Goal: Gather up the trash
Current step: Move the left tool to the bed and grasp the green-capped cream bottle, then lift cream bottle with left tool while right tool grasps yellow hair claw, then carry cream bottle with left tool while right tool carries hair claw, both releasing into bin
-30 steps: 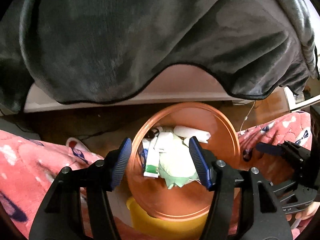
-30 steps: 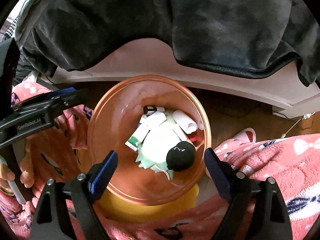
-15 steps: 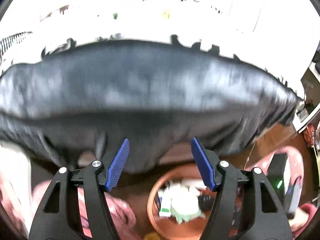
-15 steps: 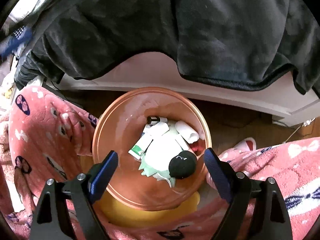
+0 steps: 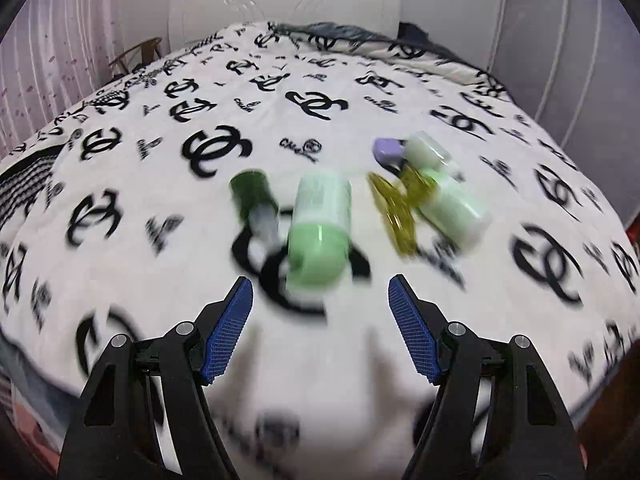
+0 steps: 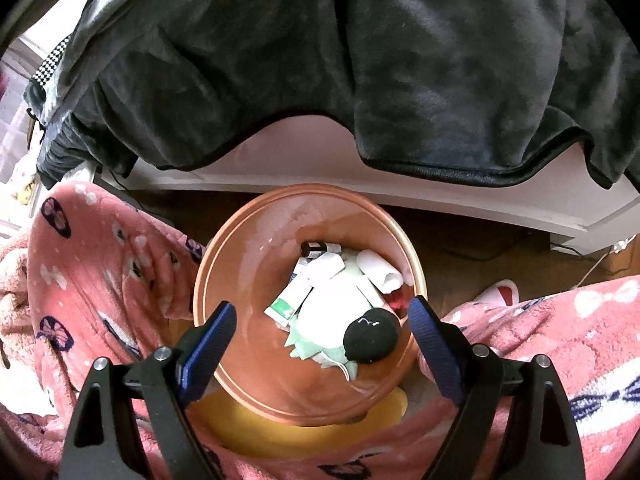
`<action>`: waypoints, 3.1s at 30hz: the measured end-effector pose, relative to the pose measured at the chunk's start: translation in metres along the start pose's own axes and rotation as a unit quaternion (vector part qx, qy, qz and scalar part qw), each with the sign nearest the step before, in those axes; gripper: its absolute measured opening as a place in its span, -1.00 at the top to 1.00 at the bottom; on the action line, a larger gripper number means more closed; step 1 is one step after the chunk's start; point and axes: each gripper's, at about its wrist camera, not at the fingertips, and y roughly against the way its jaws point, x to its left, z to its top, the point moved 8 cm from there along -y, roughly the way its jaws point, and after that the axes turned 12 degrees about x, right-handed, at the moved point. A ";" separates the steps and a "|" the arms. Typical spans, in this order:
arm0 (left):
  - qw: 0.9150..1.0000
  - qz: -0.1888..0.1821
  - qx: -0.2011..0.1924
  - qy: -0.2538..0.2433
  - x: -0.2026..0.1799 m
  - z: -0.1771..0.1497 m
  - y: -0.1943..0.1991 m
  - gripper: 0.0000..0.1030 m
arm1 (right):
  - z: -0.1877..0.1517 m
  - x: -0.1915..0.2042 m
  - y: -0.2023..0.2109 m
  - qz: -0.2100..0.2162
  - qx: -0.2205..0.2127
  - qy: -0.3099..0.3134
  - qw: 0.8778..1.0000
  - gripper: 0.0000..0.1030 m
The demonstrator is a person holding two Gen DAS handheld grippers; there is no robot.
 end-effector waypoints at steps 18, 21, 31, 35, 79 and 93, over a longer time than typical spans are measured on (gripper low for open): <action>0.995 0.042 0.087 -0.019 -0.011 0.040 -0.078 0.08 | 0.002 -0.004 0.002 0.024 -0.002 -0.018 1.000 -0.66; 0.998 0.003 0.058 -0.014 -0.007 0.039 -0.048 0.08 | 0.007 0.003 0.027 0.020 -0.036 -0.002 0.999 -0.66; 0.996 -0.070 -0.015 -0.050 0.037 -0.047 0.065 0.08 | 0.109 0.091 0.215 0.130 -0.213 0.138 0.959 -0.63; 0.996 -0.076 -0.021 -0.035 0.068 -0.081 0.083 0.08 | 0.218 0.105 0.233 0.098 -0.234 0.125 0.959 -0.60; 0.968 -0.188 0.132 -0.103 -0.033 -0.296 0.028 0.08 | 0.066 0.082 0.145 0.069 -0.093 0.115 0.987 0.43; 0.911 -0.082 0.375 -0.148 -0.074 -0.427 -0.129 0.01 | 0.006 0.005 -0.035 0.028 0.077 -0.044 0.996 -0.42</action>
